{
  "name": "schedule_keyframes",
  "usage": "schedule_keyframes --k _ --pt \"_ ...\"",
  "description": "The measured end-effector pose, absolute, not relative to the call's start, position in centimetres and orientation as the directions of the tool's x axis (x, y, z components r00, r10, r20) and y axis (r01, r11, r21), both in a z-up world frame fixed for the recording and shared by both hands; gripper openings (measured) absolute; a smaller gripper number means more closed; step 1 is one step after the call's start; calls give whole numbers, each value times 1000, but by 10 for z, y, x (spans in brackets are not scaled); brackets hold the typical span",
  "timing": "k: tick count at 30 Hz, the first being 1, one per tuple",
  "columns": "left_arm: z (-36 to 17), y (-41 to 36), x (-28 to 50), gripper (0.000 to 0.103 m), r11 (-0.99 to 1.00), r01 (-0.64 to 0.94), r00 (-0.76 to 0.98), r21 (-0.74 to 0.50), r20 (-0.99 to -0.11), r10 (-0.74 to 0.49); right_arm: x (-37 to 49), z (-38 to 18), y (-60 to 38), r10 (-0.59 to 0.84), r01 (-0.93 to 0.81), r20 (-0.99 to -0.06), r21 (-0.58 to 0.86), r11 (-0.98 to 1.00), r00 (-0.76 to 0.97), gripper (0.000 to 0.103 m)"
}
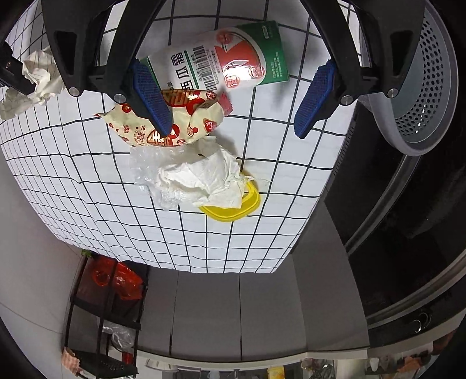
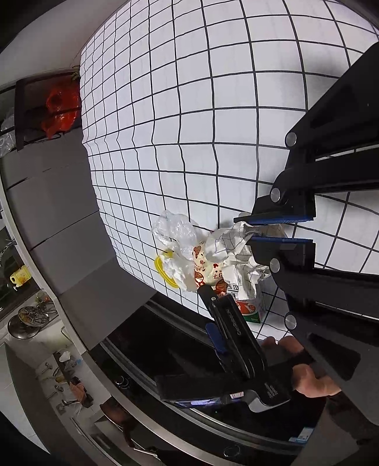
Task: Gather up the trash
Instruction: 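Grasp the snack wrapper with the left tool while the right tool holds the paper, then carry wrapper and paper over the basket and open both tools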
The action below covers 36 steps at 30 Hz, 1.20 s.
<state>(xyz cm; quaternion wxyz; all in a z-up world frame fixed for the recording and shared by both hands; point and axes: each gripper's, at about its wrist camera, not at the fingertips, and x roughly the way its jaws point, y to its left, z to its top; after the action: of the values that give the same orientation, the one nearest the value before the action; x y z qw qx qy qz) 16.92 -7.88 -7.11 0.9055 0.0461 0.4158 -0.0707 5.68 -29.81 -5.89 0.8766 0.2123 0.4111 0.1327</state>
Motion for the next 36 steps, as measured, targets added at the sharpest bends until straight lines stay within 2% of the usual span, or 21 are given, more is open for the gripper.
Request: schedule_keyframes --k 6,14,16,18,25,36 --pt "-74 -82 174 81 981 193 635 -9 -761 -132 57 -59 -296 419 -67 -660 488 870 623 8" --pt "-75 -86 173 36 957 266 596 -120 -759 -260 56 -61 -294 413 -59 -665 486 872 623 8" --pt "-75 -89 171 33 956 273 601 -106 -757 -256 56 -61 -294 413 -60 -665 486 872 622 8" --pt "-74 -90 169 16 956 277 605 -94 -756 -250 56 -61 -294 413 -60 -665 485 872 622 8" --pt "-72 -91 166 16 955 287 609 -76 -755 -243 56 -61 -294 413 -60 -664 486 872 623 8" --pt "-38 -74 147 15 964 260 680 -51 -699 -220 53 -54 -293 410 -69 -658 479 875 632 8"
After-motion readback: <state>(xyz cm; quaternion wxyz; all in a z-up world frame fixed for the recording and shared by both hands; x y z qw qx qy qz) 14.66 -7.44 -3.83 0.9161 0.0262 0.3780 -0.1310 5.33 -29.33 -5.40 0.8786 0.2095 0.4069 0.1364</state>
